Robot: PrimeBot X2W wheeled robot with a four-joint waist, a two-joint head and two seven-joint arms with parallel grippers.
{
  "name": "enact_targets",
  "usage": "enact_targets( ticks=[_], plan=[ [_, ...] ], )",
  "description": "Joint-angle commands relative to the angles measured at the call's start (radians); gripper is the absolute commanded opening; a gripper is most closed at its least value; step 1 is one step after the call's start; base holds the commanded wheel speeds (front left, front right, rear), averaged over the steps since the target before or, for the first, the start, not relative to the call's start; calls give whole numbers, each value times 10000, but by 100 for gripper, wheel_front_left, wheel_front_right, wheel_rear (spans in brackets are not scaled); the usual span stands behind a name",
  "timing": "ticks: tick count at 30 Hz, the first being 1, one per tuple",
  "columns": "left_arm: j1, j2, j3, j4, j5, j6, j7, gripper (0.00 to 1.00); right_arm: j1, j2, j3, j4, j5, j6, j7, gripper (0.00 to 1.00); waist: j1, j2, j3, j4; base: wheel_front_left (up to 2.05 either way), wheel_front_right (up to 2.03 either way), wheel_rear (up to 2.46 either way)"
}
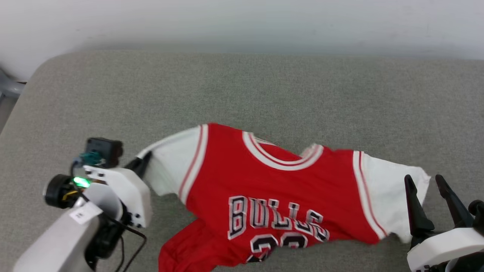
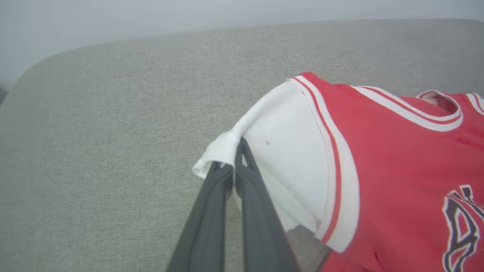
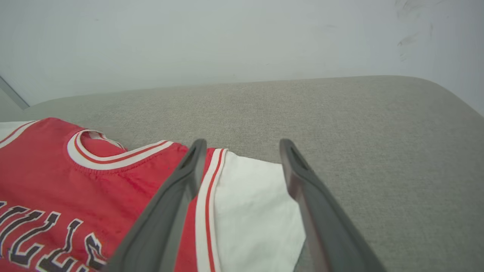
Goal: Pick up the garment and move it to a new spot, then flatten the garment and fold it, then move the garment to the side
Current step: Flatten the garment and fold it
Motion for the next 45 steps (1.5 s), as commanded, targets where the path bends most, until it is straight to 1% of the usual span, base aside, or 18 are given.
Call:
enact_targets(
  ticks=[1,4,7,8,10,11,12,13,14,17,19,24,28,32,35,39,44,45],
  plan=[
    [87,126,201,201,-84,136,-117,0,-200,-6,5,-61,-7,-7,15,100,0,0,160,-47,0,0,0],
    [386,177,532,756,-466,205,-265,0,-240,-6,-15,-94,-24,-7,-13,100,0,0,407,-119,0,0,0],
    [599,8,645,1627,-876,-128,-389,0,-331,-6,-36,-69,-36,-7,-51,100,0,0,616,-186,0,0,0],
    [599,8,645,1627,-876,-128,-389,0,-331,-6,-36,-69,-36,-7,-51,100,0,0,616,-186,0,0,0],
    [702,-183,586,2176,-1071,-371,-493,0,-395,-6,-36,-32,-35,-7,-79,100,0,0,694,-228,0,0,0],
    [712,-314,588,2432,-1175,-481,-566,4,-427,-6,-44,-11,-46,-7,-93,100,0,0,713,-241,0,0,0],
    [739,-444,549,2639,-1246,-597,-623,32,-434,-6,-72,5,-50,-7,-96,100,0,0,715,-247,0,0,0],
    [720,-544,546,2819,-1257,-686,-761,58,-425,-6,-99,22,-62,-7,-105,100,0,0,706,-245,0,0,0],
    [704,-643,553,2973,-1261,-741,-921,100,-421,-6,-123,42,-64,-7,-108,100,0,0,670,-242,0,0,0],
    [766,-902,635,3303,-1207,-829,-1571,100,-391,-6,-219,109,-76,-7,-110,100,0,0,450,-224,0,0,0],
    [848,-976,602,3418,-1024,-756,-2031,100,-323,-6,-301,161,-73,-7,-121,100,0,0,239,-197,0,0,0],
    [1042,-1203,591,3215,-533,-558,-3367,100,-135,-6,-529,298,38,-7,-33,100,0,0,-280,-75,0,0,0],
    [1247,-1317,671,2693,-57,-339,-4229,100,40,-6,-629,358,64,-7,71,100,0,0,-635,24,0,0,0],
    [1635,-1448,922,1841,324,-119,-4495,100,214,-6,-648,607,169,-7,447,100,0,0,-899,116,0,0,0],
    [1929,-1498,1106,1155,675,22,-4547,100,322,-9,-712,1039,344,-7,963,100,0,0,-1017,223,0,0,0],
    [2259,-1593,1195,359,1128,107,-4563,100,251,-5,-817,2115,528,-7,2145,100,0,0,-1074,401,0,0,0],
    [2405,-1634,1153,-348,1407,196,-4556,100,-579,-53,-924,3017,468,-7,3400,100,0,0,-824,604,0,0,0],
    [2379,-1632,1145,-443,1442,207,-4556,100,-822,-150,-941,3156,413,-7,3638,100,0,0,-731,639,0,0,0]
  ],
)
